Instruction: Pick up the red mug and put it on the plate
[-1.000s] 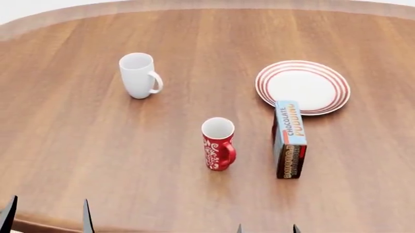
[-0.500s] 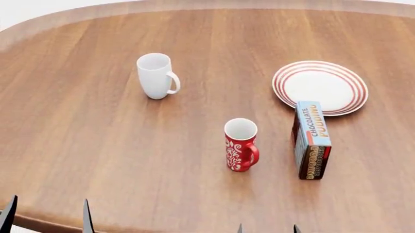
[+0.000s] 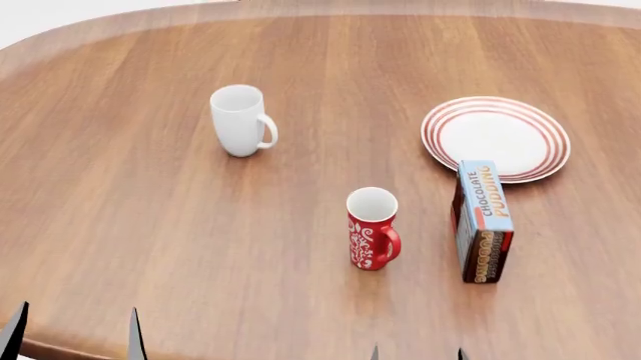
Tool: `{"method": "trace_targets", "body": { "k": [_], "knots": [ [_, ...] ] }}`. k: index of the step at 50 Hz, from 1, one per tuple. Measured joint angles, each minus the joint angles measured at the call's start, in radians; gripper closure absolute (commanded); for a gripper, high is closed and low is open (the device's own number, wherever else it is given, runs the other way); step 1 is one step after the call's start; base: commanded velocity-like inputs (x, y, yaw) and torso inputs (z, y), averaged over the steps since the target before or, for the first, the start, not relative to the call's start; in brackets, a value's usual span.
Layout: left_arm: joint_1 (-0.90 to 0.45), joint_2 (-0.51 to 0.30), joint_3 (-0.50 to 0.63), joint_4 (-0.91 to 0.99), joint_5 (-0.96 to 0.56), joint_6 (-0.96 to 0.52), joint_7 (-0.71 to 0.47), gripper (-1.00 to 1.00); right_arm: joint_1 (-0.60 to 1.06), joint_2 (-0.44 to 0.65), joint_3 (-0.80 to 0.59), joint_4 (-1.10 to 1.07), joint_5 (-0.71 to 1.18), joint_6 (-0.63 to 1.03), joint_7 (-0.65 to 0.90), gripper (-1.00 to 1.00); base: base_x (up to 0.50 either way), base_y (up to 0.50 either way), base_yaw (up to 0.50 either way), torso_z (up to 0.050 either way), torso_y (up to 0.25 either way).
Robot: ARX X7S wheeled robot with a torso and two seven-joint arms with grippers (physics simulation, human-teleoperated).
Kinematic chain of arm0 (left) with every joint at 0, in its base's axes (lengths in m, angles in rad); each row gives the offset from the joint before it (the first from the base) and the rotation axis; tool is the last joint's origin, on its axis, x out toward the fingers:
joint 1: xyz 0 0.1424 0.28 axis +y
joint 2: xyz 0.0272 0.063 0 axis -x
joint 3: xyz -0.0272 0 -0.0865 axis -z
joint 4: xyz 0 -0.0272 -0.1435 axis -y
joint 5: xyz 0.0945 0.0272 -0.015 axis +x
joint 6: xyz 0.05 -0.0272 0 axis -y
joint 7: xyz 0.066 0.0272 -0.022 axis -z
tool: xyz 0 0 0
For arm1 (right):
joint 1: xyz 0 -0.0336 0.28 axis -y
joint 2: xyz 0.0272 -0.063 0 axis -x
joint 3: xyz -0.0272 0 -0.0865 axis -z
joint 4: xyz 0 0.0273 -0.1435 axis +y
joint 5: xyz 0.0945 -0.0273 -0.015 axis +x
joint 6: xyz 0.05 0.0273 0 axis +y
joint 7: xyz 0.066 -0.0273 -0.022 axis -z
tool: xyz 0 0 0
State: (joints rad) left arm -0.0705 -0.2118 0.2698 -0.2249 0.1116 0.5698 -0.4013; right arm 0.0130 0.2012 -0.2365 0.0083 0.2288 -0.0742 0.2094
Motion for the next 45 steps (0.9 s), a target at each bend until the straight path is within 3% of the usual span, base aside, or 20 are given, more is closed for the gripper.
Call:
{"method": "trace_targets", "body": {
  "k": [45],
  "knots": [
    [-0.005,-0.017,0.025,0.005,-0.003,-0.011,-0.019,-1.0,0.0,0.014,-0.014,0.003,0.023,-0.026,0.012,-1.0,0.17,0.0,0.0,0.0,0.0]
  ]
}}
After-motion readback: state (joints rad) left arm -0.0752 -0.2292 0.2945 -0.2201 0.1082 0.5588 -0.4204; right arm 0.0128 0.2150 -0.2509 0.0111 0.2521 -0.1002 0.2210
